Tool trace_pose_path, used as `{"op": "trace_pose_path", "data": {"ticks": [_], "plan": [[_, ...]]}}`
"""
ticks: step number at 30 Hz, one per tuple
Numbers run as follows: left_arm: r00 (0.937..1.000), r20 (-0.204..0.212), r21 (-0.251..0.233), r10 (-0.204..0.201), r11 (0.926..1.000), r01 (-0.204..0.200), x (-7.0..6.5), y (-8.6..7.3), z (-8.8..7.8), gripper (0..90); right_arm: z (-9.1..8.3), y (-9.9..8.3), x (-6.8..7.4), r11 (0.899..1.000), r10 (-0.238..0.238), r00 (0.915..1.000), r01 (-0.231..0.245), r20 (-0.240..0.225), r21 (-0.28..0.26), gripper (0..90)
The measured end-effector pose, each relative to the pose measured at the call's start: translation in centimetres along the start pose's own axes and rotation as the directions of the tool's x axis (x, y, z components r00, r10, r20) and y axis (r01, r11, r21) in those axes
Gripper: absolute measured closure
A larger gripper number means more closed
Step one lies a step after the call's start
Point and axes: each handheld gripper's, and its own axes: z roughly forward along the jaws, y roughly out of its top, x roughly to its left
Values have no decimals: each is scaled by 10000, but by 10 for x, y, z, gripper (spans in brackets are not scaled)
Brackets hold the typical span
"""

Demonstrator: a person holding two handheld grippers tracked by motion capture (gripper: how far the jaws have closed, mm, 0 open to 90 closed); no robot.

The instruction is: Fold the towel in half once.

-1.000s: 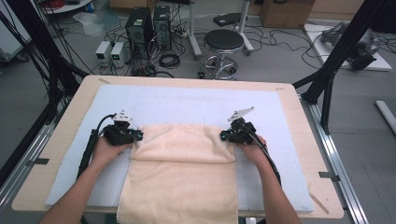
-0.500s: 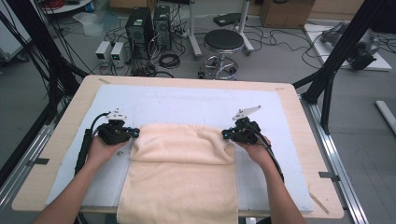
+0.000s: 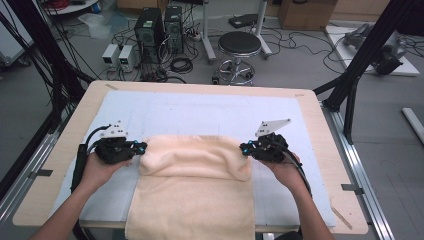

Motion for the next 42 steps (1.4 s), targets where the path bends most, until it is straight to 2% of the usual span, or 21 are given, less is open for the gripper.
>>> {"op": "trace_pose_path", "data": {"ticks": [2, 5, 12, 14, 16, 18, 20, 23, 25, 27, 30, 34, 38, 42], "plan": [[9999, 89, -37, 96, 9999, -96, -7, -3, -5, 853, -6, -1, 10, 9996, -275, 9996, 274, -80, -104, 852], [9992, 322, 15, 225, 9997, -226, -17, -10, -12, 852, -14, -7, 24, 9991, -411, 9988, 408, -249, -145, 852], [9930, 1072, 598, 501, 9966, -567, -40, -39, -17, 851, -17, -37, 51, 9993, -353, 9968, 359, -712, 75, 845], [9908, 1264, 625, 493, 9964, -575, -41, -42, -19, 831, -18, -43, 53, 9998, -179, 9958, 186, -893, 73, 764], [9913, 1230, 587, 472, 9968, -547, -39, -38, -21, 729, -21, -45, 50, 10000, -4, 9960, 5, -897, 11, 720], [9919, 1193, 401, 438, 9980, -489, -34, -31, -23, 672, -23, -44, 44, 9998, 146, 9970, -156, -765, -124, 682], [9936, 1037, 207, 447, 9987, -471, -30, -23, -23, 642, -22, -40, 38, 9998, 106, 9983, -115, -575, -157, 658], [9970, 570, 1, 526, 9986, -527, -21, -12, -17, 627, -16, -34, 27, 9999, 145, 9995, -146, -282, -9, 630], [9990, 298, -36, 319, 9995, -318, -14, -8, -9, 619, -8, -31, 17, 9996, 210, 9998, -211, 28, 164, 608], [9999, -79, -5, 115, 9999, -115, -7, -7, -1, 618, -1, -31, 8, 9993, 344, 9993, -346, 146, 142, 586], [9988, -476, 274, -114, 9995, 127, 5, -8, 14, 582, 8, -32, -2, 9991, 353, 9989, -360, 297, 213, 560], [9970, -735, 891, -252, 9955, 317, 17, -12, 31, 548, 18, -35, -12, 9976, 588, 9975, -601, 393, 339, 529], [9961, -631, 1214, -614, 9902, 688, 24, -17, 42, 507, 27, -39, -20, 9929, 953, 9943, -984, 480, 675, 494], [9973, -391, 1430, -625, 9874, 675, 24, -18, 47, 496, 33, -42, -25, 9907, 1095, 9934, -1119, 345, 774, 474]]}}
